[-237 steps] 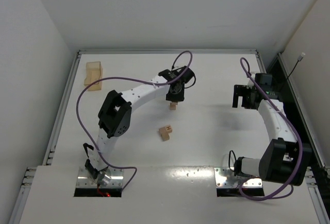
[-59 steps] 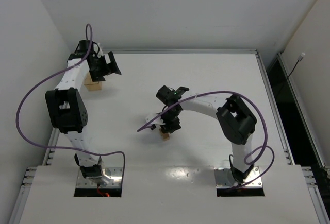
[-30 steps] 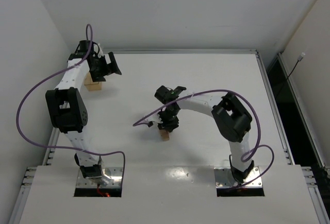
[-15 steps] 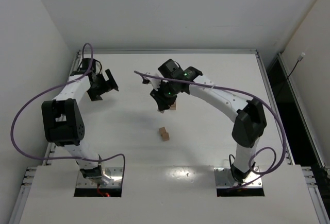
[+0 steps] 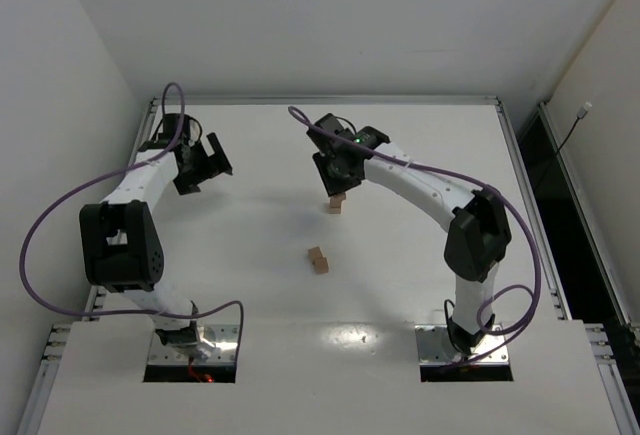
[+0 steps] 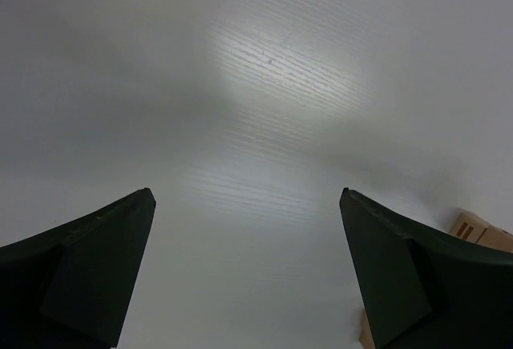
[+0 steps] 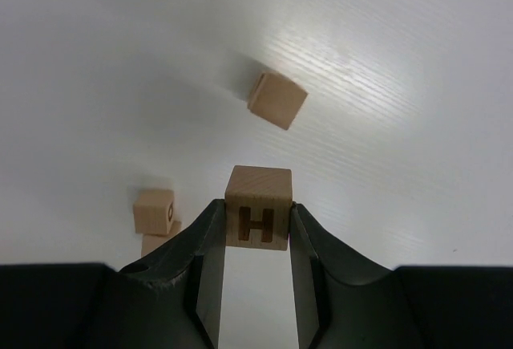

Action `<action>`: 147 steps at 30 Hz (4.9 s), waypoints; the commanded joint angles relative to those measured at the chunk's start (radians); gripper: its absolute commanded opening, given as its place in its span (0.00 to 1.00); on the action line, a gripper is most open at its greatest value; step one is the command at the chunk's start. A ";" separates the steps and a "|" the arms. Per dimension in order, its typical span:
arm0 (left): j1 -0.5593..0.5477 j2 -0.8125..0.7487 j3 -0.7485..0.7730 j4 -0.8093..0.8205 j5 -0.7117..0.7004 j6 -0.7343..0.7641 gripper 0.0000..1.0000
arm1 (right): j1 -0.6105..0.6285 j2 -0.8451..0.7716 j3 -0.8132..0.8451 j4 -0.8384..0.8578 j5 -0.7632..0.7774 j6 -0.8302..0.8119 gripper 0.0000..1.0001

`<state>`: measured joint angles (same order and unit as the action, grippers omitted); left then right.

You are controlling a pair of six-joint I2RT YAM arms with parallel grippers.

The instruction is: Build the wood block tower

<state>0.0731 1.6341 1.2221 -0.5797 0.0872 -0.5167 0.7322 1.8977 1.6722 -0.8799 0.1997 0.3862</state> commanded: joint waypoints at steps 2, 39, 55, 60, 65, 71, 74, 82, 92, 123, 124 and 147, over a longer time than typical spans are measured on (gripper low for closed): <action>-0.012 -0.014 0.016 0.026 -0.017 0.001 1.00 | -0.002 0.000 0.086 -0.040 0.178 0.199 0.00; -0.042 0.078 0.086 0.008 -0.026 0.020 1.00 | -0.086 0.182 0.192 -0.064 0.023 0.361 0.00; -0.042 0.087 0.096 0.007 -0.017 0.020 1.00 | -0.096 0.210 0.201 -0.054 -0.026 0.352 0.00; -0.042 0.087 0.096 0.007 -0.017 0.020 1.00 | -0.105 0.219 0.201 -0.036 -0.046 0.352 0.00; -0.042 0.087 0.086 0.007 -0.017 0.020 1.00 | -0.105 0.228 0.201 -0.036 -0.046 0.352 0.00; -0.042 0.096 0.086 0.007 -0.007 0.020 1.00 | -0.114 0.228 0.210 -0.036 -0.036 0.342 0.00; -0.042 0.096 0.086 0.017 -0.007 0.020 1.00 | -0.114 0.228 0.210 -0.027 -0.036 0.342 0.00; -0.042 0.096 0.086 0.017 -0.007 0.020 1.00 | -0.114 0.238 0.201 -0.018 -0.046 0.342 0.00; -0.042 0.105 0.086 0.017 0.002 0.020 1.00 | -0.114 0.238 0.192 -0.018 -0.026 0.342 0.00; -0.042 0.124 0.086 0.017 0.011 0.020 1.00 | -0.142 0.238 0.155 -0.008 -0.075 0.342 0.00; -0.042 0.124 0.086 0.017 0.011 0.020 1.00 | -0.142 0.238 0.155 -0.008 -0.075 0.342 0.00; -0.042 0.124 0.086 0.017 0.011 0.020 1.00 | -0.132 0.218 0.126 0.002 -0.074 0.324 0.27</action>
<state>0.0376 1.7546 1.2804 -0.5808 0.0860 -0.5049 0.5961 2.1426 1.8236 -0.8944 0.1295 0.7162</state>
